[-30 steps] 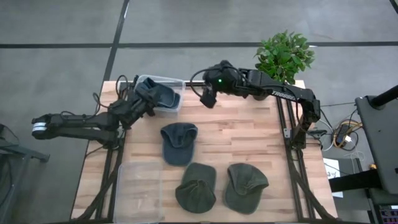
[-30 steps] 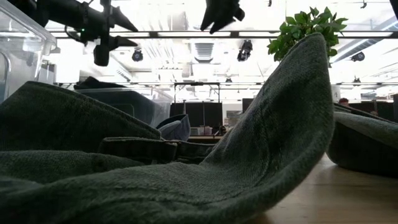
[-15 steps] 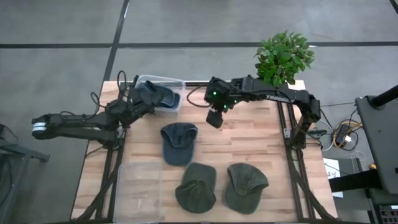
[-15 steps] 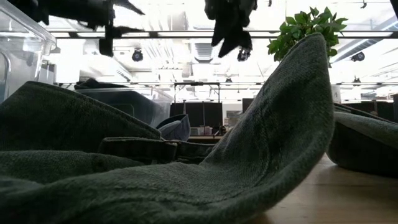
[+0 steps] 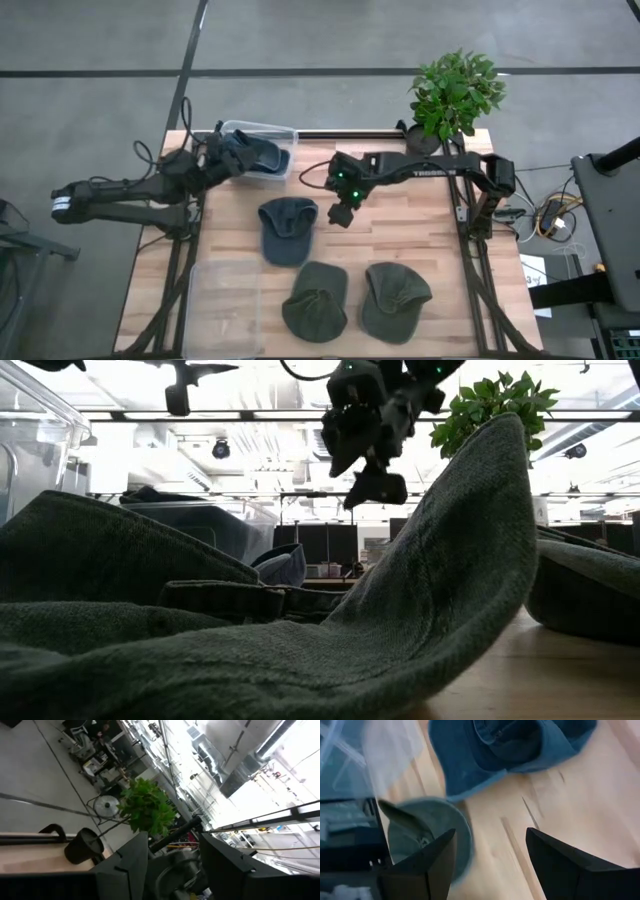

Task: Pick & Place hat
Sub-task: Put the blue cap into the top transparent bin

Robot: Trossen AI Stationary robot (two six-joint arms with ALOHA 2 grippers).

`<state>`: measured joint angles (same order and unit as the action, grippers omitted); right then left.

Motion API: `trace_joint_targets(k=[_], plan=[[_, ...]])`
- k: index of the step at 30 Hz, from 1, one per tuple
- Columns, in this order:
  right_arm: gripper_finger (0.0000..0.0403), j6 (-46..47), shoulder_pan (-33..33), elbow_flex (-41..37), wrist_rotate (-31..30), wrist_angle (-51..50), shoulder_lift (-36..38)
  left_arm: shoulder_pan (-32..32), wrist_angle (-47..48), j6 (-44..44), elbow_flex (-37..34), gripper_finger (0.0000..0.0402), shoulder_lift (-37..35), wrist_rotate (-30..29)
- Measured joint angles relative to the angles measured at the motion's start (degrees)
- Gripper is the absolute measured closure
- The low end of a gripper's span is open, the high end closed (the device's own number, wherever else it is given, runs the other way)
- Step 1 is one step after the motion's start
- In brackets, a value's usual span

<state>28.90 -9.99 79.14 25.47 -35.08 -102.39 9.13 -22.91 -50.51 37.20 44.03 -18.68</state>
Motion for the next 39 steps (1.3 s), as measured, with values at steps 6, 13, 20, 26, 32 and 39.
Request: trace_joint_targets(k=[6, 13, 20, 26, 32, 39], plan=[[0.0170, 12.01, 1.18, -7.92, 0.07, 13.83, 0.00, 0.00, 0.07, 1.34, 0.38, 0.0229, 0.00, 0.00], [0.0170, 24.06, 3.08, -15.83, -4.30, 31.09, 0.00, 0.00, 0.47, 1.30, 0.25, 0.0229, 0.00, 0.00], [0.0170, 30.22, 3.53, -17.89, -8.07, 35.28, -0.89, 0.02, 0.59, 1.30, 0.25, 0.0229, 0.00, -0.03], [0.0170, 31.47, 5.45, -13.45, -7.69, 35.49, -4.77, 0.02, 0.73, 1.25, 0.23, 0.0229, 0.00, -0.37], [0.0170, 30.92, 7.13, -7.78, -5.13, 33.35, -10.40, 0.02, 0.66, 1.06, 0.29, 0.0229, 0.00, -0.43], [0.0170, 26.47, 7.11, -3.09, -2.73, 24.18, -13.07, 0.02, 0.69, 1.05, 0.27, 0.0229, -0.24, -0.44]])
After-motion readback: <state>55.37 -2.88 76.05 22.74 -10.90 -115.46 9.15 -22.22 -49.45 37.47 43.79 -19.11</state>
